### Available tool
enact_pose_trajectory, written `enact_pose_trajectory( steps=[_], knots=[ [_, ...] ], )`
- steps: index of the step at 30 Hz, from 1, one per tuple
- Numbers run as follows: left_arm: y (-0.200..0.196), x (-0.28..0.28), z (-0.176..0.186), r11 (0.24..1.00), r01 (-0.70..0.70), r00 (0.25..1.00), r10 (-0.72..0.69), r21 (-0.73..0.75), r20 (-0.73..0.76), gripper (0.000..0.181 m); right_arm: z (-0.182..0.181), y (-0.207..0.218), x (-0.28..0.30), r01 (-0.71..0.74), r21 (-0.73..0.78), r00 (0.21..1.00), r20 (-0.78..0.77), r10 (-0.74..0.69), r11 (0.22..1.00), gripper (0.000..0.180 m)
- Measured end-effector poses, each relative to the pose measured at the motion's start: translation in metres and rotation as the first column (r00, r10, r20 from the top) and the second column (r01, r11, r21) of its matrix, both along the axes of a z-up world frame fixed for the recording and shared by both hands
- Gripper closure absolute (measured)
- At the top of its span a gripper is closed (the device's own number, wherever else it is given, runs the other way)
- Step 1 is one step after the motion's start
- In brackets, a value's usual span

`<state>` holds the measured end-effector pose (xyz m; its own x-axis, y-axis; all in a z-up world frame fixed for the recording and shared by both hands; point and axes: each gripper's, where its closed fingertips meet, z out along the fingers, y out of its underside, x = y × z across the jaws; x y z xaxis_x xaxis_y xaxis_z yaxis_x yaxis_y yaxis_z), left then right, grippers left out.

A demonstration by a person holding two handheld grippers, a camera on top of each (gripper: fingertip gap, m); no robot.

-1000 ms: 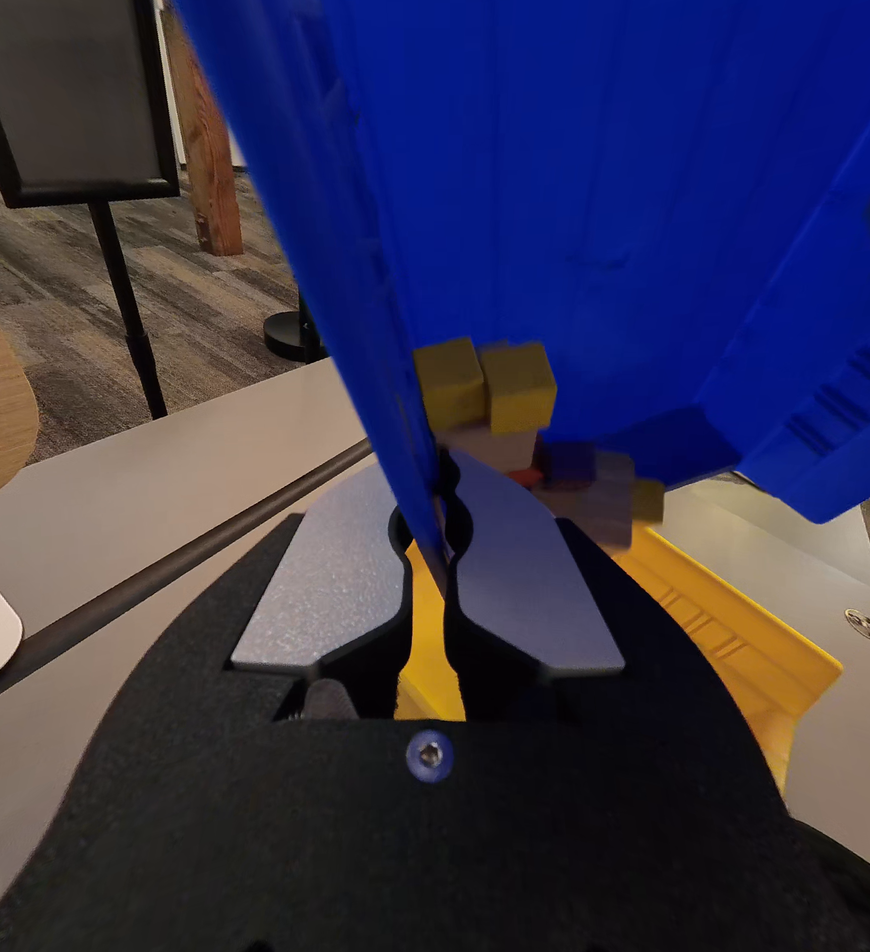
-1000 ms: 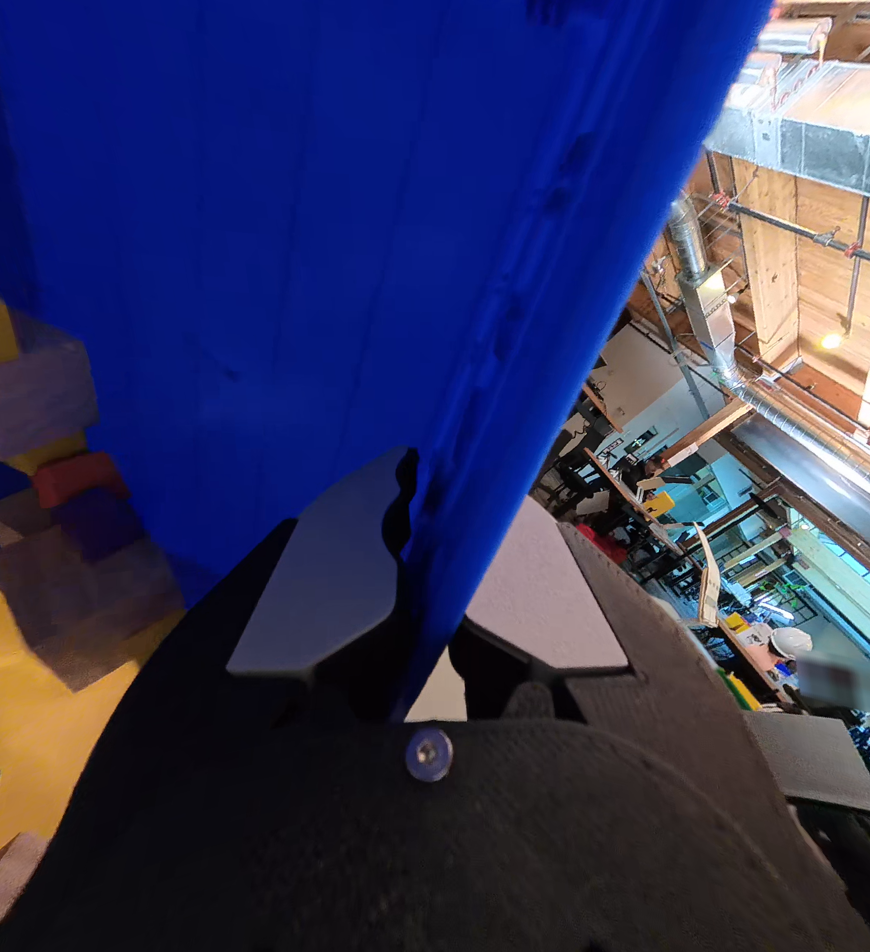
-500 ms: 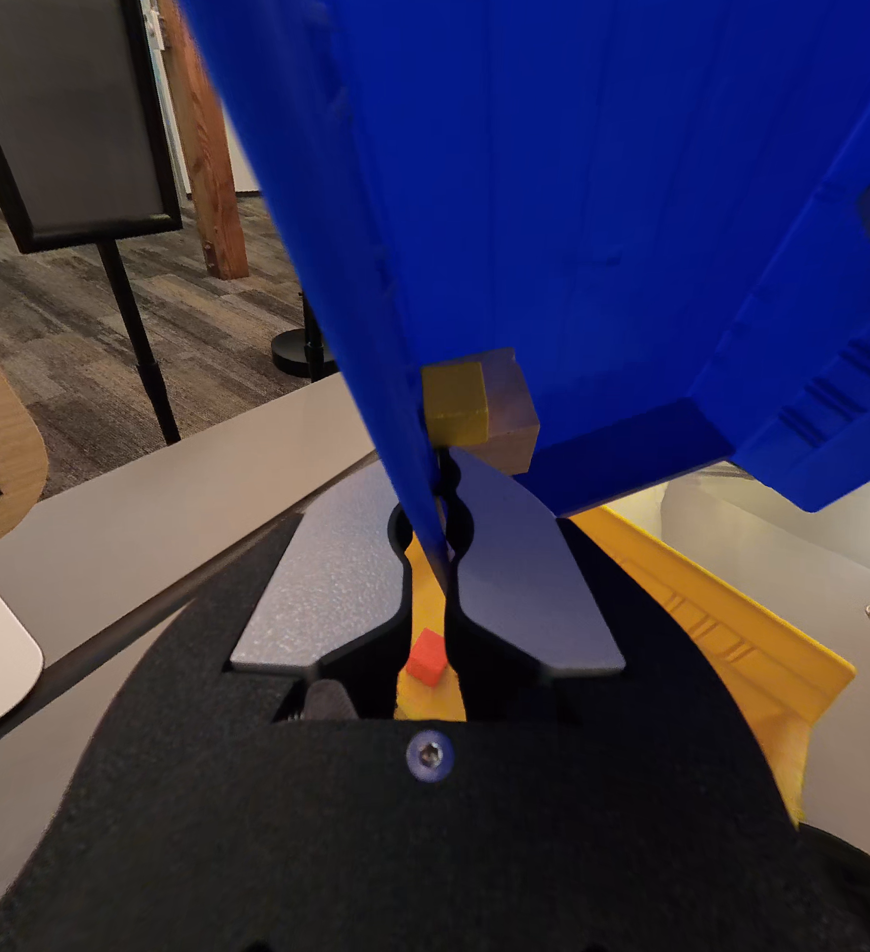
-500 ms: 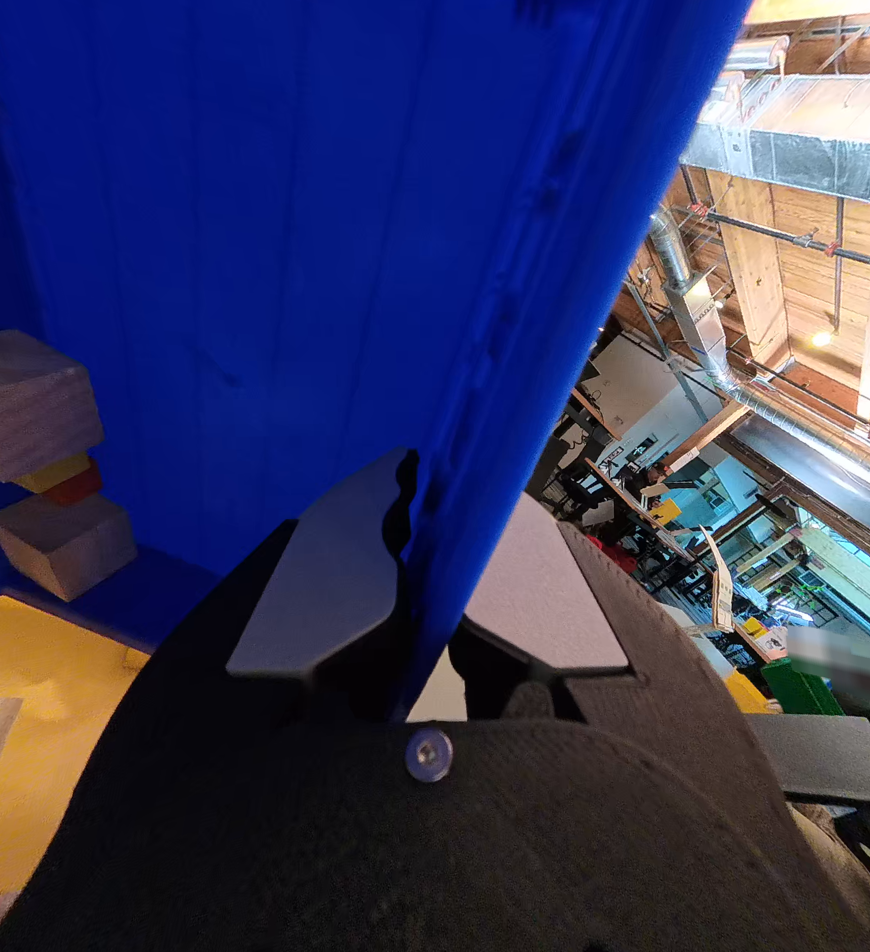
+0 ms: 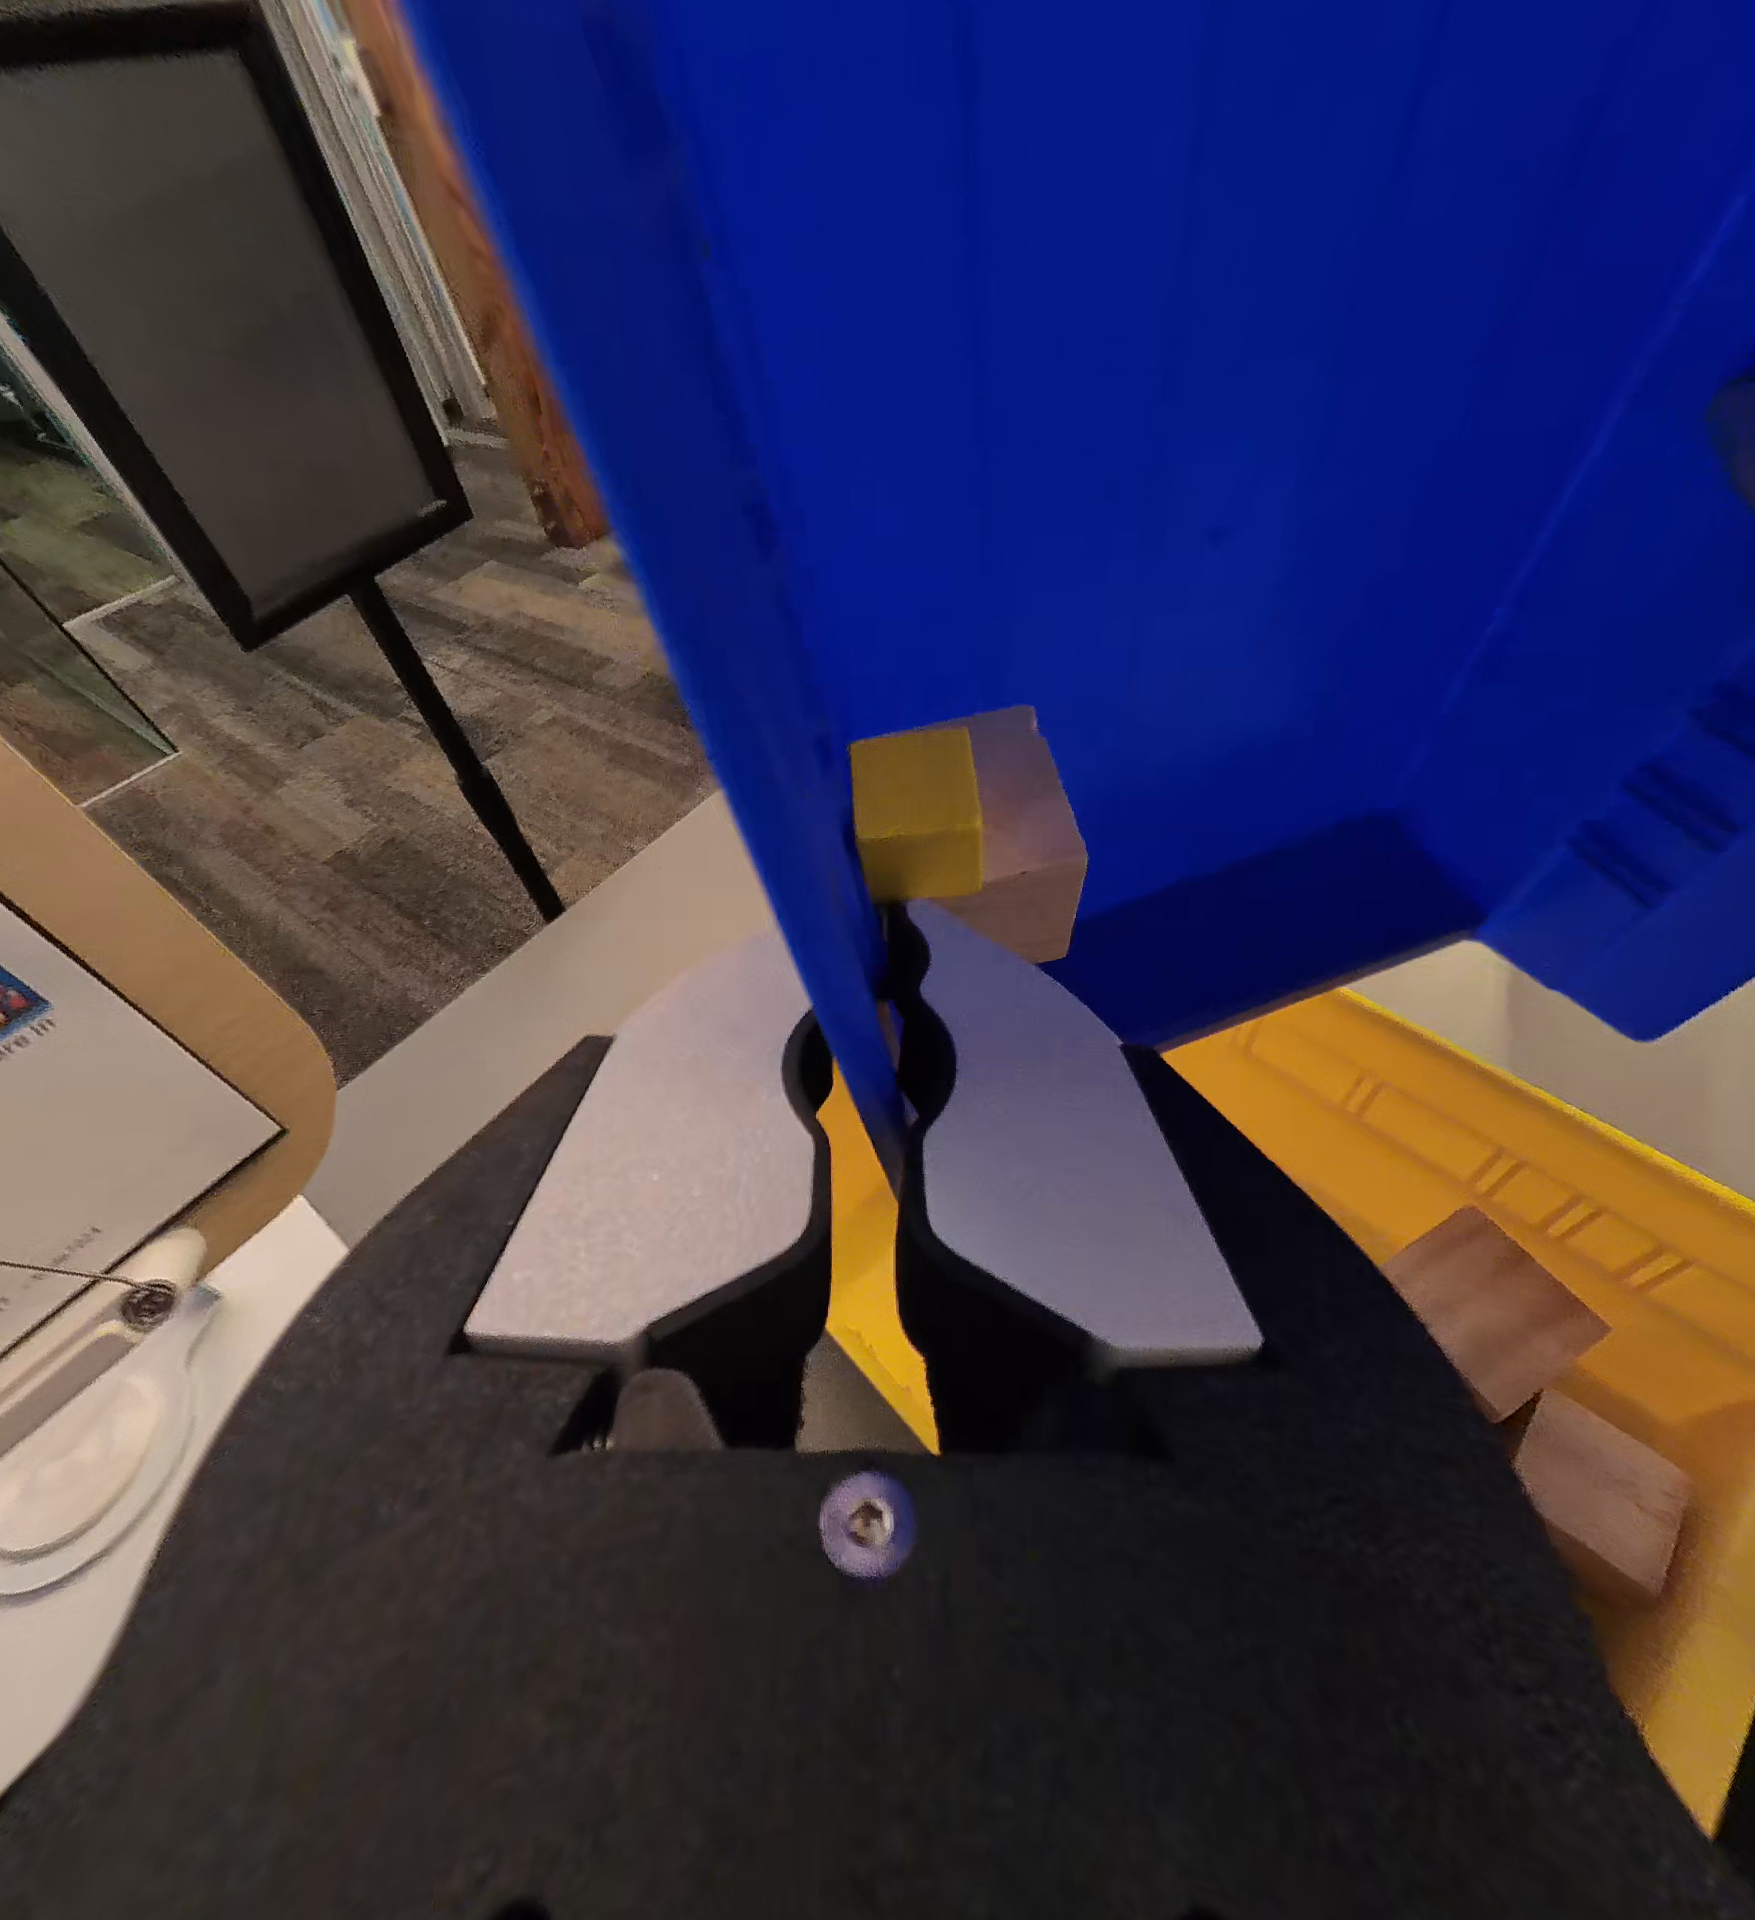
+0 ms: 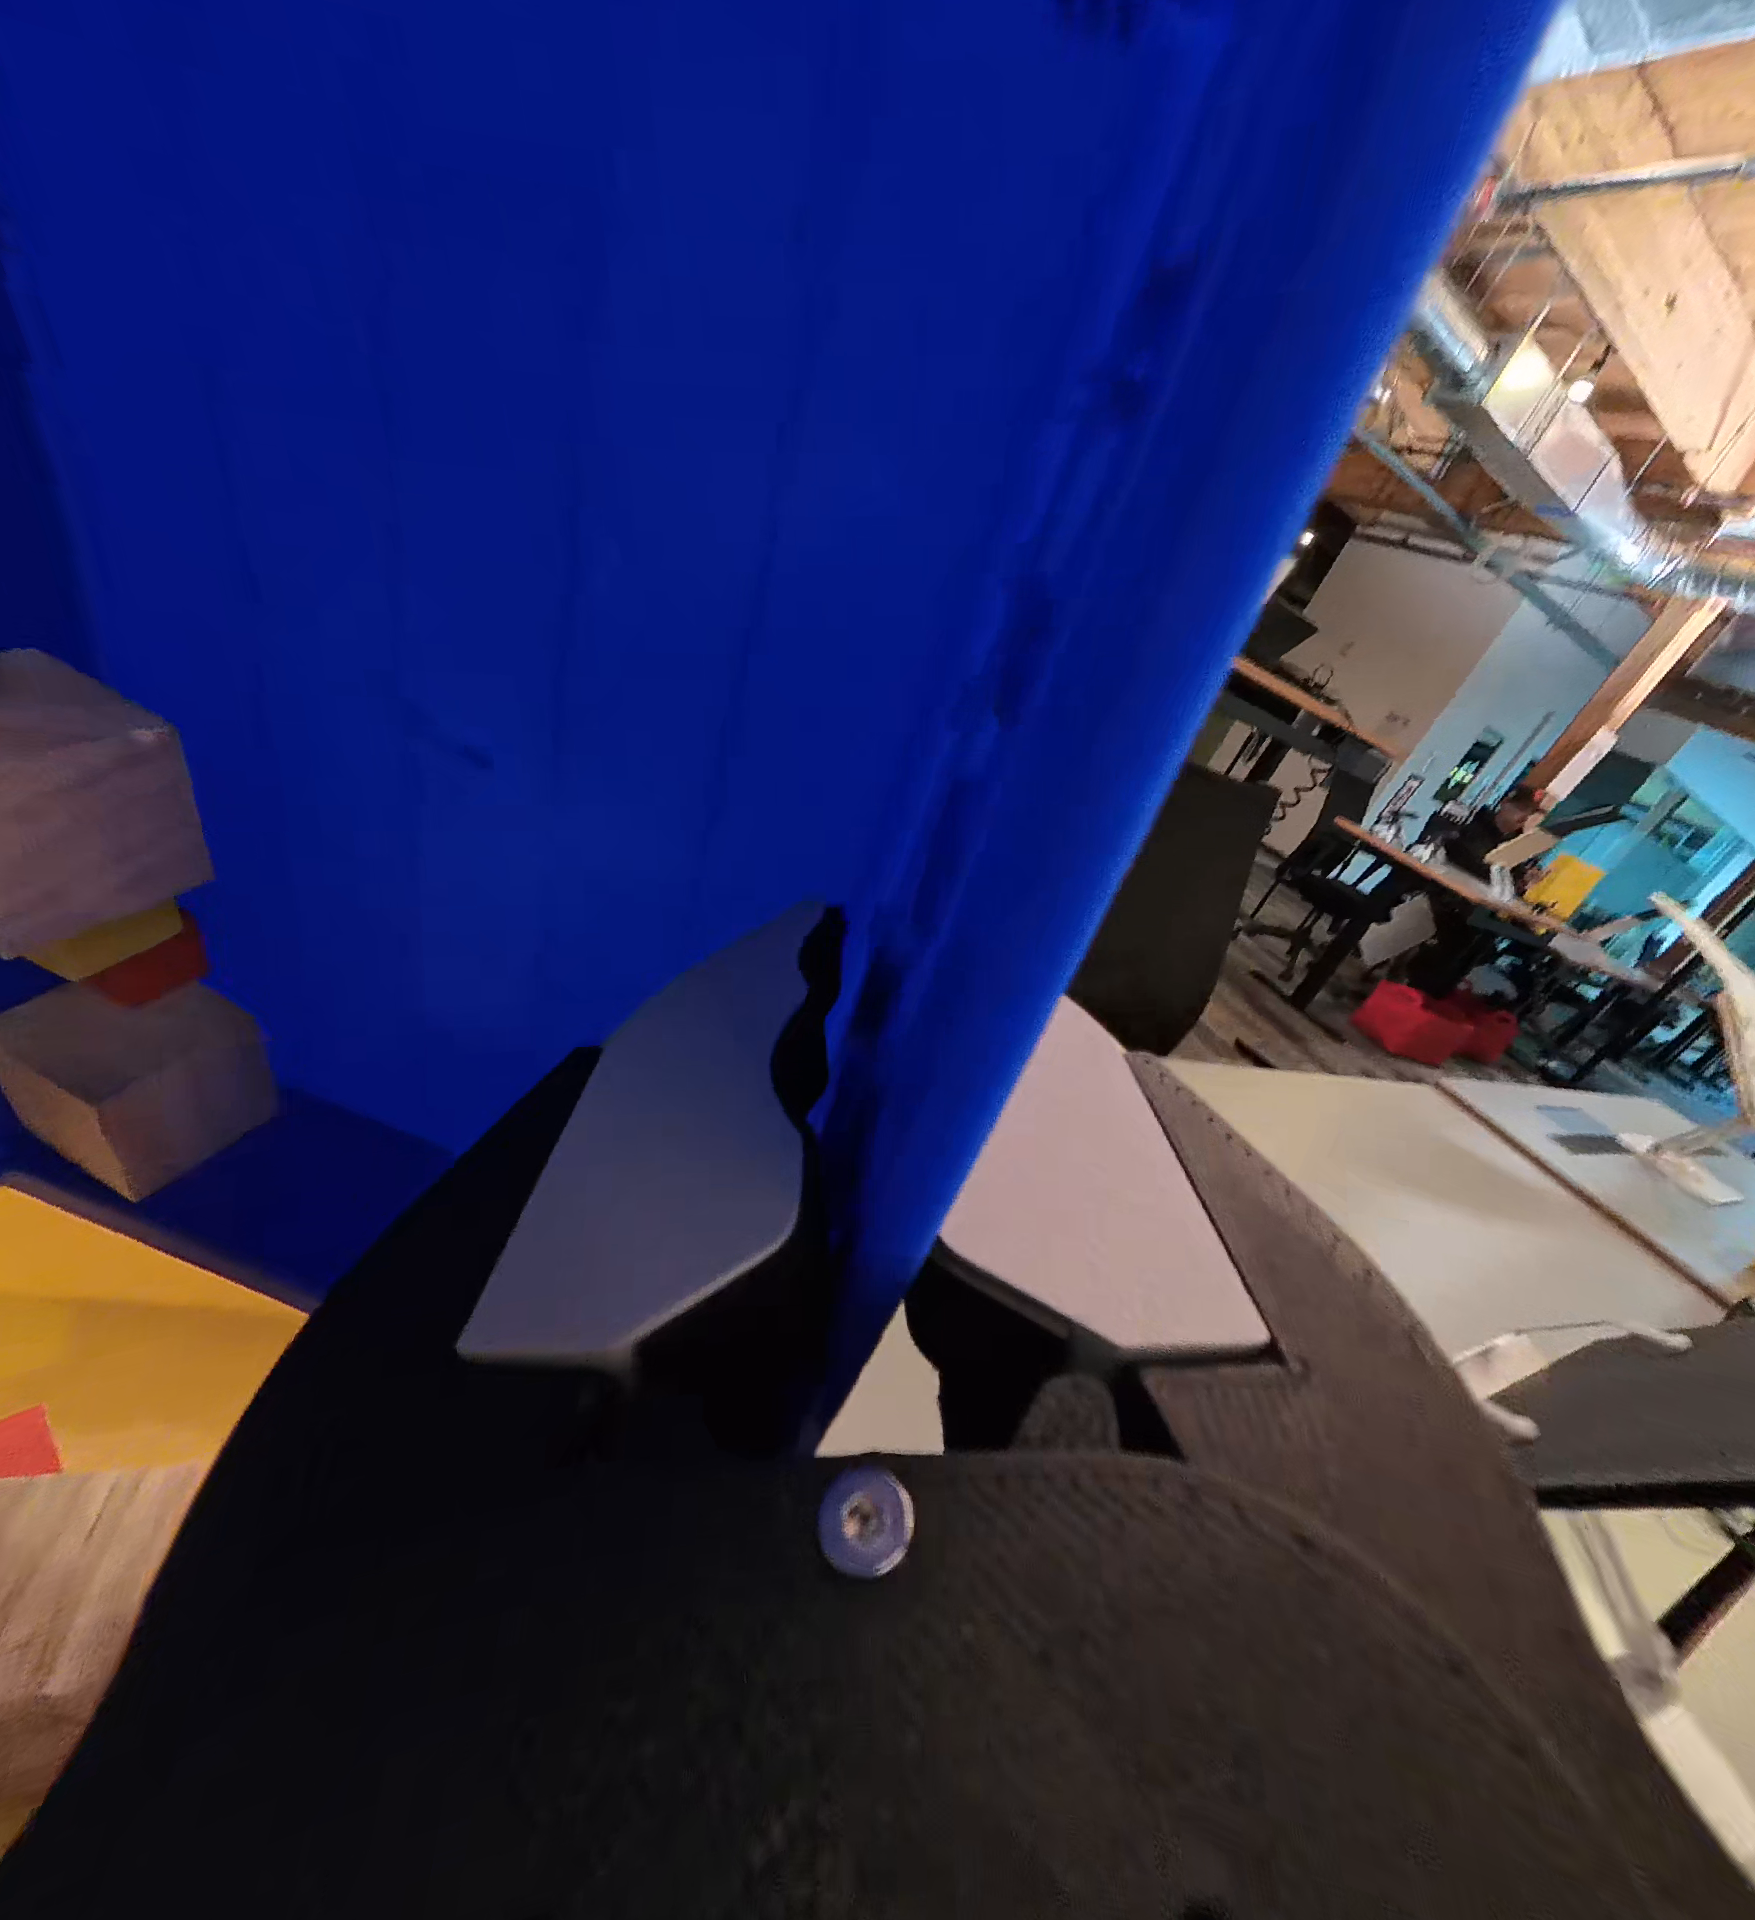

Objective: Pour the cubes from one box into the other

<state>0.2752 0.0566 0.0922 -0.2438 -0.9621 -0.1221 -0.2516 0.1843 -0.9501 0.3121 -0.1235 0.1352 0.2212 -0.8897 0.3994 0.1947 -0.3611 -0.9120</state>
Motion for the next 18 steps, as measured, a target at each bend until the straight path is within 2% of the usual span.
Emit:
enact_pose_trajectory(
  steps=[1,8,11,16,18],
  knots=[
    [-0.001,0.001,0.004,1.000,-0.001,1.000,0.001,0.014,-0.009,0.174,-0.003,-0.002,0.002,-0.005,0.027,1.000,-0.022,0.006,1.000,0.169],
    [-0.004,0.000,0.023,0.986,-0.035,0.999,0.038,0.164,-0.014,0.174,-0.011,-0.007,0.007,-0.023,0.173,0.992,-0.122,0.045,0.985,0.168],
    [-0.005,-0.001,0.021,0.993,-0.017,0.999,0.022,0.118,-0.039,0.174,-0.003,-0.008,0.001,-0.025,0.198,0.992,-0.114,0.048,0.980,0.166],
    [0.003,0.005,-0.003,0.998,-0.043,0.993,0.049,0.056,-0.109,0.175,-0.016,0.002,0.013,-0.015,0.096,0.982,-0.184,0.033,0.995,0.169],
    [0.002,0.005,-0.006,1.000,-0.023,0.996,0.023,-0.006,-0.092,0.174,-0.012,0.002,0.010,-0.021,0.067,0.990,-0.137,0.030,0.998,0.169]
  ],
)
